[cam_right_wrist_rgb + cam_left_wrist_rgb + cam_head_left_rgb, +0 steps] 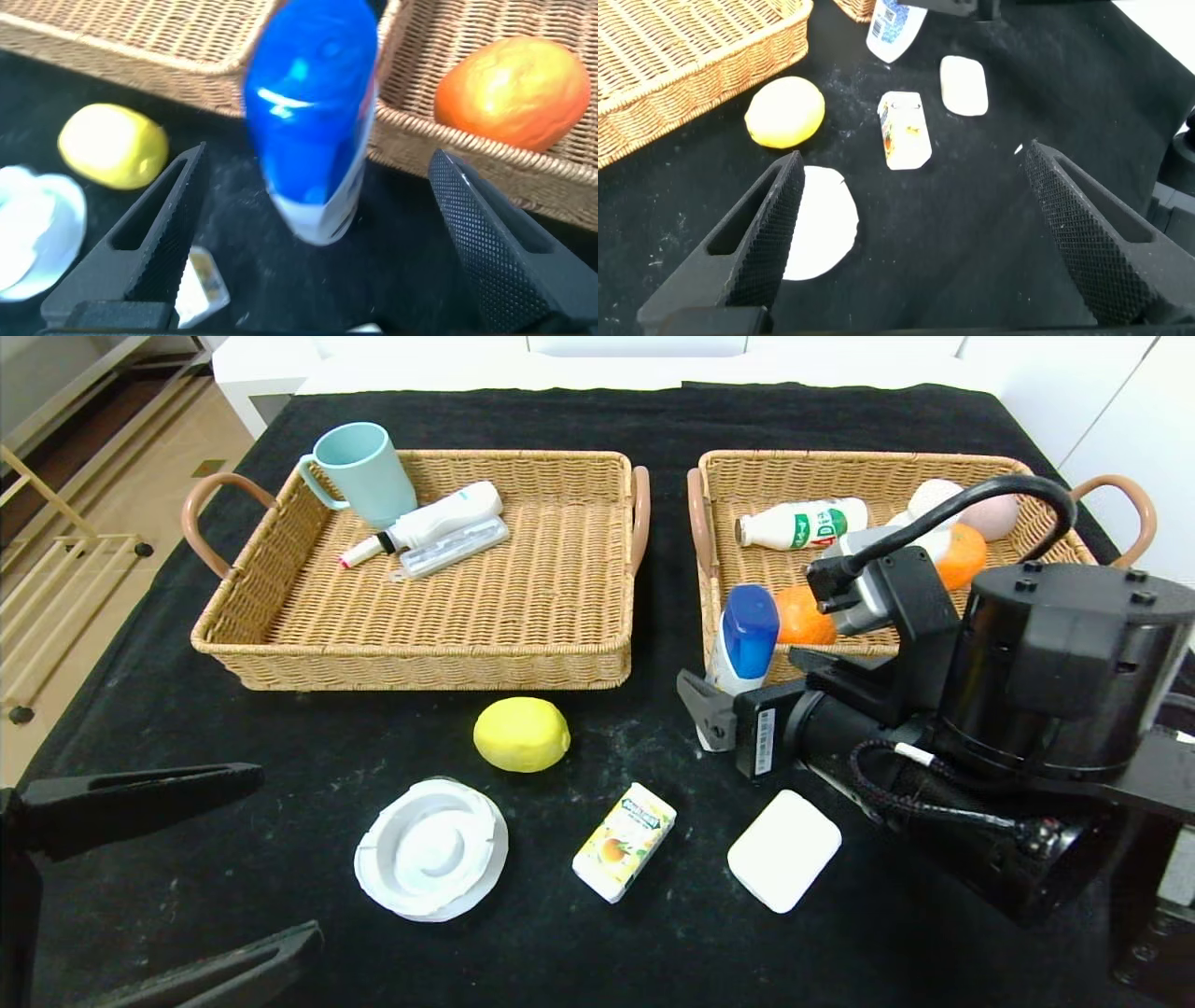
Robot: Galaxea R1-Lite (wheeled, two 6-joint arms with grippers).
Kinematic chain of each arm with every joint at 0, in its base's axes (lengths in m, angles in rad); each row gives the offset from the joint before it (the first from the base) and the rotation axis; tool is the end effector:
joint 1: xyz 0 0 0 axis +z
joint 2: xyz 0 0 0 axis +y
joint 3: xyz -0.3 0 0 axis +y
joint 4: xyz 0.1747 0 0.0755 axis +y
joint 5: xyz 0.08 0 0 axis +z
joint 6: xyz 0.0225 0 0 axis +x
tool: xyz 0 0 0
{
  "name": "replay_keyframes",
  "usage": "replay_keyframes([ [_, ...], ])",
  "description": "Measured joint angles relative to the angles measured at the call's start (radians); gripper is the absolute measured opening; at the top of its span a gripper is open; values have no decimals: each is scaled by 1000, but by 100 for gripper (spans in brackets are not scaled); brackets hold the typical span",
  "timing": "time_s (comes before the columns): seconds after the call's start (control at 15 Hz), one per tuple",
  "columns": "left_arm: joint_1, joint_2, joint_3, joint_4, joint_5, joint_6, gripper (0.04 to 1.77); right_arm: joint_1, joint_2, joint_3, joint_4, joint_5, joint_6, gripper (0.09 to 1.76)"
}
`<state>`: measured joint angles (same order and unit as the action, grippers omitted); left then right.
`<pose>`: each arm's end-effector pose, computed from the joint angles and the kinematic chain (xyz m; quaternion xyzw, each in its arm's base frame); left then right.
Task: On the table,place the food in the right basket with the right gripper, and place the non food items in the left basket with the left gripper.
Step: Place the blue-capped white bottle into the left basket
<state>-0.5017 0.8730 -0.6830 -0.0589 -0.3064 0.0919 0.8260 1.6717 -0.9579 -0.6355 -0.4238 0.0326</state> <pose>0.0788 -0.0510 0.2578 0.0485 0.0471 -0.3949 0.9162 0.2182 0.2230 0.2333 -0.0069 0.0350 0.1991 0.9793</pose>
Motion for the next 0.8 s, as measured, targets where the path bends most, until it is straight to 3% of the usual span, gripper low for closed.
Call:
replay_keyframes([
  [0.8, 0, 4, 1, 1, 0, 0, 172, -51, 100, -43, -78, -12, 0, 170],
])
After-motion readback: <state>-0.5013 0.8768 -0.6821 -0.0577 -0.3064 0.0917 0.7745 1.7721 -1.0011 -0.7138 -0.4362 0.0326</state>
